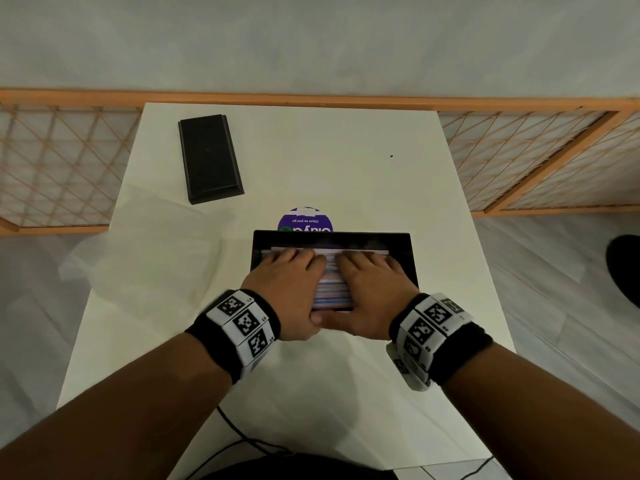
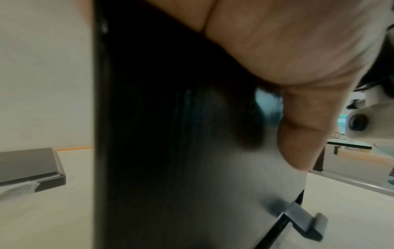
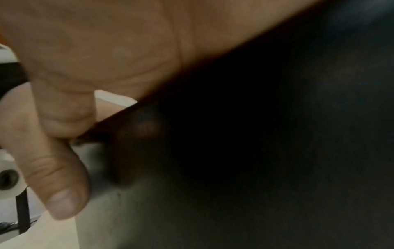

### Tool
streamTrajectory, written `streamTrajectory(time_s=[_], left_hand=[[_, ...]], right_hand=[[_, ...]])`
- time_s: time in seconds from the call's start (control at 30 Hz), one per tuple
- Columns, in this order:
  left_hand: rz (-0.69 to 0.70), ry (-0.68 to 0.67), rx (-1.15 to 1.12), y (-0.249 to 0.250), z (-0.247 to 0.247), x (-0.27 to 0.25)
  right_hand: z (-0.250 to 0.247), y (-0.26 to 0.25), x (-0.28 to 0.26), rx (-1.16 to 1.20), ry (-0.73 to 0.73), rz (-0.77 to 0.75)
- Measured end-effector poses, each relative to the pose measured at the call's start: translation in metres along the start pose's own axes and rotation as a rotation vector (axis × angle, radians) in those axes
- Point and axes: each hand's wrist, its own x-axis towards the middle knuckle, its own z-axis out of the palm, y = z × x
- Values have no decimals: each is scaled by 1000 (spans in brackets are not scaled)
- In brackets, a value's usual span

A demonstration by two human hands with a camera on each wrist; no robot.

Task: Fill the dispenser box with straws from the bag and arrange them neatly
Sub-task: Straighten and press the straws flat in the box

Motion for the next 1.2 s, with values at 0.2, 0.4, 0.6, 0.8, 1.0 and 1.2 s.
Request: streamTrajectory(time_s=[0.2, 0.4, 0.6, 0.8, 1.0, 1.2], left_hand=[[-56, -47, 61, 6, -16, 7], [-105, -98, 67, 8, -17, 9], [-112, -115, -22, 10, -10, 18], [-130, -153, -52, 9, -2, 15], [-117, -146, -59, 9, -1, 13], [-95, -120, -44, 10, -1, 9]], right_hand=[[-7, -3, 9, -228, 26, 0], [-13, -1, 11, -201, -27, -18], [-8, -2, 16, -110, -77, 20], [-5, -4, 15, -133, -82, 12], [-8, -7, 14, -126, -126, 34], [-5, -10, 10, -119, -127, 44]])
